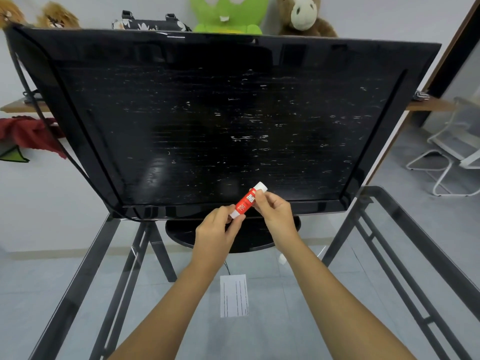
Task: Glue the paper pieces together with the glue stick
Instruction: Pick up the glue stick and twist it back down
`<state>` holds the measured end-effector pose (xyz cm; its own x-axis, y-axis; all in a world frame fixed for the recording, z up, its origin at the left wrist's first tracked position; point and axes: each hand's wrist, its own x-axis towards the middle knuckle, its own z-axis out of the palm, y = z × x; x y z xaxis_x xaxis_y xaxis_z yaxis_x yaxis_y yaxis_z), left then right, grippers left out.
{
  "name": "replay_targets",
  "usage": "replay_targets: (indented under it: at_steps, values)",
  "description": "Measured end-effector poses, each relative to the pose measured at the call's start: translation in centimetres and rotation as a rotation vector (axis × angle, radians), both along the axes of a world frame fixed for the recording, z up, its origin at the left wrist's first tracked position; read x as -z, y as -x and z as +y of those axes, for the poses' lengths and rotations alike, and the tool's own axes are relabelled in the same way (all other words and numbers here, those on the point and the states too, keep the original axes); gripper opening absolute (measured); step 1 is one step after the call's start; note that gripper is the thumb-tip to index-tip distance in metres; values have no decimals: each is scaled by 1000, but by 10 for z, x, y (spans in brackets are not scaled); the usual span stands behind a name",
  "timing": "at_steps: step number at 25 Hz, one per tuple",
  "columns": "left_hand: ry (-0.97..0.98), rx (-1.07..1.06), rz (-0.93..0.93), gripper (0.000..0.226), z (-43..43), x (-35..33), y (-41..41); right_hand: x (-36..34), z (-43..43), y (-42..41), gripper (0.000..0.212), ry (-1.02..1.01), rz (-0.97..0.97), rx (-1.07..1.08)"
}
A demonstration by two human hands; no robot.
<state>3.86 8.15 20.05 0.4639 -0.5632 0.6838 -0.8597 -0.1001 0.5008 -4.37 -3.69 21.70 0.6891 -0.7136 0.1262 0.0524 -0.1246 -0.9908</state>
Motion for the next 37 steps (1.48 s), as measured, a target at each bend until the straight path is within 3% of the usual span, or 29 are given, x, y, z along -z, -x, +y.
replay_targets:
  at_steps: [5, 9, 12, 19, 25, 32, 34, 37]
  values:
    - [5, -1, 52, 27, -1, 11, 4, 38, -27, 12, 46, 34, 165, 68]
    - [-8, 30, 63, 29, -2, 19, 4, 104, -55, 34, 55, 292, 619, 217]
    - [-45, 40, 79, 32, -5, 27, 1, 149, -61, 51, 59, 430, 909, 99]
    - [-99, 58, 92, 31, -12, 49, -8, 211, -57, 56, 58, 656, 1243, -140]
    - [-120, 50, 160, 36, -14, 60, -14, 217, -60, 52, 71, 686, 1295, -107]
    - [-126, 31, 184, 30, -12, 61, -14, 207, -75, 42, 36, 801, 1293, -55]
    - [-137, 20, 182, 29, -9, 61, -15, 203, -78, 41, 29, 674, 1190, 2]
    - [-126, 6, 216, 28, -5, 64, -16, 179, -71, 31, 27, 429, 781, 196]
